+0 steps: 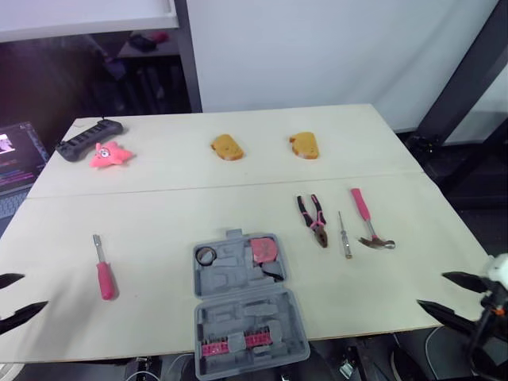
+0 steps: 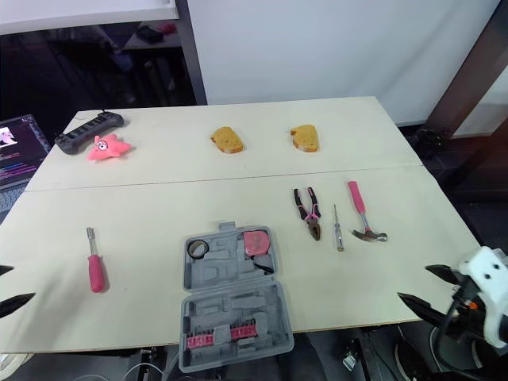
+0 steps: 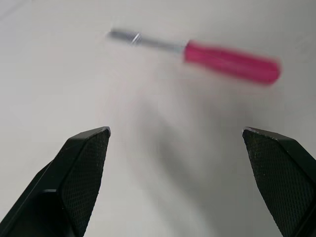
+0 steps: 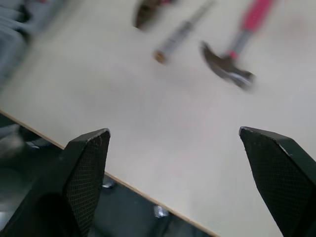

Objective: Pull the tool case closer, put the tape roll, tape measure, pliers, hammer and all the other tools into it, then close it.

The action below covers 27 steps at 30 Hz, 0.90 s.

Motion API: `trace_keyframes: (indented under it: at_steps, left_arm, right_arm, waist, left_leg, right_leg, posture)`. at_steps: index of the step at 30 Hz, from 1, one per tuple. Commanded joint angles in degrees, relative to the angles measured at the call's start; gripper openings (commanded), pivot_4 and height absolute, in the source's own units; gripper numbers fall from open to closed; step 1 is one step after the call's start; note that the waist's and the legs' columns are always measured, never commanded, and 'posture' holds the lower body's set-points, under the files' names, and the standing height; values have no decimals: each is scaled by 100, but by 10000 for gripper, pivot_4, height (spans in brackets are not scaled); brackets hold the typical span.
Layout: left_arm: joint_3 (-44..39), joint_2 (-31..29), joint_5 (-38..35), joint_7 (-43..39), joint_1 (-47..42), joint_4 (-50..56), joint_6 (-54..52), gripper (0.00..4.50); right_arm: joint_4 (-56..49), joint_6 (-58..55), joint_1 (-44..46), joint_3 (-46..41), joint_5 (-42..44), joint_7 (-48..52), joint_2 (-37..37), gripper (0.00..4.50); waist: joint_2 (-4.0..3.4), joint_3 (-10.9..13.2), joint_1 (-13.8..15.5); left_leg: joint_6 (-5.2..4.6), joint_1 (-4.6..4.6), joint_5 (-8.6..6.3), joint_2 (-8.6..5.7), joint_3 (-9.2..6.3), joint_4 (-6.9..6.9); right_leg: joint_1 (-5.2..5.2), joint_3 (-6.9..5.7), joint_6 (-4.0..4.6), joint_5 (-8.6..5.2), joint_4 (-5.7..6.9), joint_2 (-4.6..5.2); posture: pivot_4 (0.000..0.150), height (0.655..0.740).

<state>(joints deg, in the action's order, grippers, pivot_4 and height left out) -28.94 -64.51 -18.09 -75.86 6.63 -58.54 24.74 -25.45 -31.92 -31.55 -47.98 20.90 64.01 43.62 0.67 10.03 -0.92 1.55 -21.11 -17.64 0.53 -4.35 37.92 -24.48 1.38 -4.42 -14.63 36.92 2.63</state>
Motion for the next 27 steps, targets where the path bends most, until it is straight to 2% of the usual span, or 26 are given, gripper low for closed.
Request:
trace_keyframes:
  at_steps: [1,4,8,9,12,14,16,18,20,23,27]
  left_arm:
    - [-9,-163,61,-82,-245,-384,267,45000]
    - [44,-135,52,-229,-476,-433,272,45000]
    - [254,238,18,-391,-684,18,286,45000]
    - [358,490,-61,-450,-598,501,227,45000]
    - [863,1359,-505,-363,18,2917,-469,45000]
    - [1070,1631,-630,-242,331,3969,-850,45000]
    - [1382,1851,-712,-107,508,4973,-1227,45000]
    - [1657,1982,-786,35,513,5710,-1565,45000]
    - [1738,1981,-779,97,393,5976,-1698,45000]
    - [1789,1931,-787,95,157,6183,-1808,45000]
    - [1836,1842,-852,-102,-17,6350,-1885,45000]
  right_arm:
    - [-199,219,-2,58,48,-91,63,44711]
    - [-258,159,75,183,98,-277,65,44711]
    - [-282,151,147,421,80,-412,109,44711]
    - [-480,-24,312,533,219,-554,103,44711]
    - [-1343,-841,882,1211,606,-1276,-23,44711]
    - [-1674,-1439,1234,1652,694,-1852,-170,44711]
    - [-1934,-2193,1881,2302,734,-2730,-578,44711]
    - [-2032,-2792,2553,3091,533,-3632,-1125,44711]
    - [-1879,-3165,3024,3645,190,-4440,-1695,44711]
    - [-1520,-3372,3481,4236,-318,-5432,-2475,44711]
    - [-896,-3028,3816,4678,-915,-6214,-3116,44711]
  waist:
    - [-5,0,2]
    - [-3,0,2]
    - [-7,-2,17]
    - [-9,-2,16]
    - [-33,-2,-9]
    - [4,-5,-24]
    - [45,-7,-22]
    - [39,-7,-5]
    - [6,-4,13]
    - [-4,-4,17]
    - [-9,-1,-5]
  left_leg:
    - [0,1,0,0,0,0]
    - [0,2,0,2,0,-3]
    - [0,2,0,0,1,-3]
    - [0,2,0,0,4,-2]
    - [1,8,1,3,15,-2]
    - [1,11,1,15,19,0]
    - [1,11,0,27,5,0]
    - [2,12,1,33,-8,-1]
    - [4,12,2,23,-5,-1]
    - [3,8,2,16,-8,-2]
    - [4,-4,3,8,-8,-1]
  right_leg:
    - [0,0,5,3,1,0]
    - [0,0,14,8,5,-2]
    - [1,1,13,9,6,1]
    - [2,2,12,9,5,3]
    - [4,16,6,15,8,9]
    - [4,24,-2,21,17,6]
    - [4,17,-3,24,18,-8]
    - [4,8,12,32,14,-16]
    - [3,9,33,24,14,-15]
    - [1,7,32,23,15,-19]
    - [-8,5,24,28,14,-13]
  posture:
    - [1500,7400]
    - [1500,7400]
    - [1500,7400]
    - [1500,7400]
    - [1500,7400]
    - [1500,7400]
    - [1500,7400]
    - [1500,7400]
    - [1500,7400]
    - [1500,7400]
    - [1500,7400]
